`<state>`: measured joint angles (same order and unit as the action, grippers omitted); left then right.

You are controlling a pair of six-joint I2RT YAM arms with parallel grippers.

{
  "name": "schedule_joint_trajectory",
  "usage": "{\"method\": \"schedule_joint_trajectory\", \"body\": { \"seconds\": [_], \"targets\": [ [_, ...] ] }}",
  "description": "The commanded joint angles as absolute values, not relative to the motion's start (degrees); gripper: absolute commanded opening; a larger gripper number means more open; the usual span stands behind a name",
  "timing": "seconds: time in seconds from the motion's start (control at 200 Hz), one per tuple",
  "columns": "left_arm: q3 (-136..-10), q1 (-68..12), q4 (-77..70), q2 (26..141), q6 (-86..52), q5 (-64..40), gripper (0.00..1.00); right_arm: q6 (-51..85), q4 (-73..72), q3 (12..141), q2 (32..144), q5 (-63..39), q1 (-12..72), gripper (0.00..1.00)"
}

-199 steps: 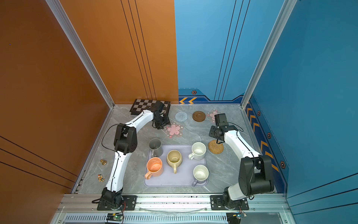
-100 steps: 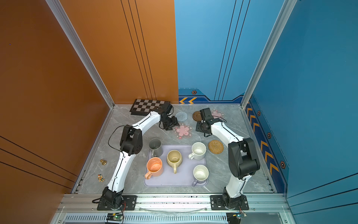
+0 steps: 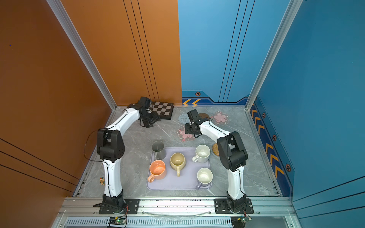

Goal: Place cups on coasters
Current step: Move the coaster to the middle-right of the table.

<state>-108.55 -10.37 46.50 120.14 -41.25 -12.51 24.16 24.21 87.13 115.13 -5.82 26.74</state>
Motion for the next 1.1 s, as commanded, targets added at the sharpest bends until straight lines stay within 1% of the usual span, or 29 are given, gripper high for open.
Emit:
{"method": "schedule_joint_trajectory", "body": {
  "seconds": [0.0, 0.09, 0.12, 0.365, 0.466, 0.626, 0.711, 1.096],
  "targets": [
    [-104.4, -10.2, 48.2, 114.5, -37.9, -10.6, 0.70, 23.1, 25.3, 90.5, 117.0, -5.2, 28.1, 0.54],
    [-100.4, -9.7, 48.2, 111.0, -36.5, -9.6, 0.70, 22.1, 26.0, 92.7, 118.5, -4.8, 29.5, 0.55],
    [-99.2, -9.6, 48.2, 110.0, -36.0, -9.1, 0.70, 21.7, 26.7, 93.7, 120.6, -4.5, 29.9, 0.55],
    [-90.9, -6.9, 48.1, 103.4, -34.0, -8.2, 0.70, 17.2, 34.8, 102.6, 126.9, 1.1, 33.2, 0.55],
    [-89.9, -5.9, 48.2, 102.3, -33.6, -8.3, 0.70, 15.9, 37.6, 106.5, 128.8, 2.5, 34.0, 0.56],
    [-89.4, -4.8, 48.2, 102.1, -33.2, -9.1, 0.71, 13.3, 39.9, 108.6, 130.6, 5.3, 35.9, 0.57],
    [-89.3, -4.5, 48.1, 102.0, -33.2, -9.5, 0.70, 12.7, 41.6, 110.1, 131.9, 7.4, 36.4, 0.57],
    [-87.7, -3.5, 48.2, 101.3, -33.3, -10.0, 0.70, 10.2, 45.0, 113.8, 136.1, 9.7, 36.1, 0.60]
  ]
}}
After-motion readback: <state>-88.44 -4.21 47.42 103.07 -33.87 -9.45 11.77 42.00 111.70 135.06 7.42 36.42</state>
